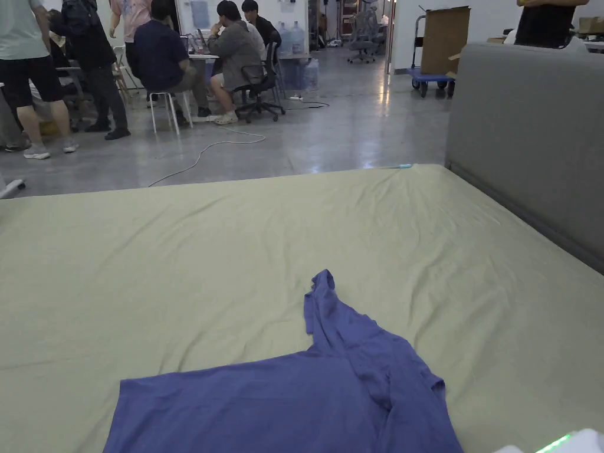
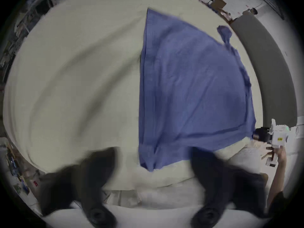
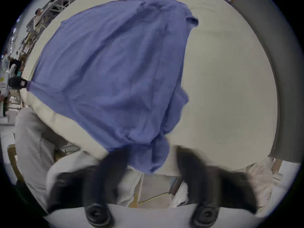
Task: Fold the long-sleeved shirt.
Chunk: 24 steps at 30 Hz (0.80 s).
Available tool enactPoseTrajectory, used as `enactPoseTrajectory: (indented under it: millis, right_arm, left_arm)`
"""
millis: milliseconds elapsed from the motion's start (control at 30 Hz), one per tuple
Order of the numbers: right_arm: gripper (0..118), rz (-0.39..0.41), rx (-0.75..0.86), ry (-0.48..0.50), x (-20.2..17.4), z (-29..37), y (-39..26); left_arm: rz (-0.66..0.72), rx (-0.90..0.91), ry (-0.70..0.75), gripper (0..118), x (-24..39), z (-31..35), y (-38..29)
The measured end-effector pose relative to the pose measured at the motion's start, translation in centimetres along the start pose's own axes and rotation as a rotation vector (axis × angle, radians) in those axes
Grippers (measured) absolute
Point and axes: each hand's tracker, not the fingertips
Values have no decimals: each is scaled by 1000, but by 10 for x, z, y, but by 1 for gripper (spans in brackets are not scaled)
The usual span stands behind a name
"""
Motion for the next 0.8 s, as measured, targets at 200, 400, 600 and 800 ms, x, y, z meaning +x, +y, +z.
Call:
enactPoseTrajectory:
  millis: [200,400,600,800]
  right_arm:
    - [109,-90,266,93,-3,73,28]
    - [0,-90,248,111,-28,14,97]
    - [81,-96,388,92,-6,6,271]
    - [116,-258,322,53,36,-60,502]
  left_arm:
    - [1,184,-119,105,65,62,1]
    - [-76,207,52,0,86,0,12]
    - [-38,227,52,0,90,-11,36]
    - [-59,183,49,0,85,-38,40]
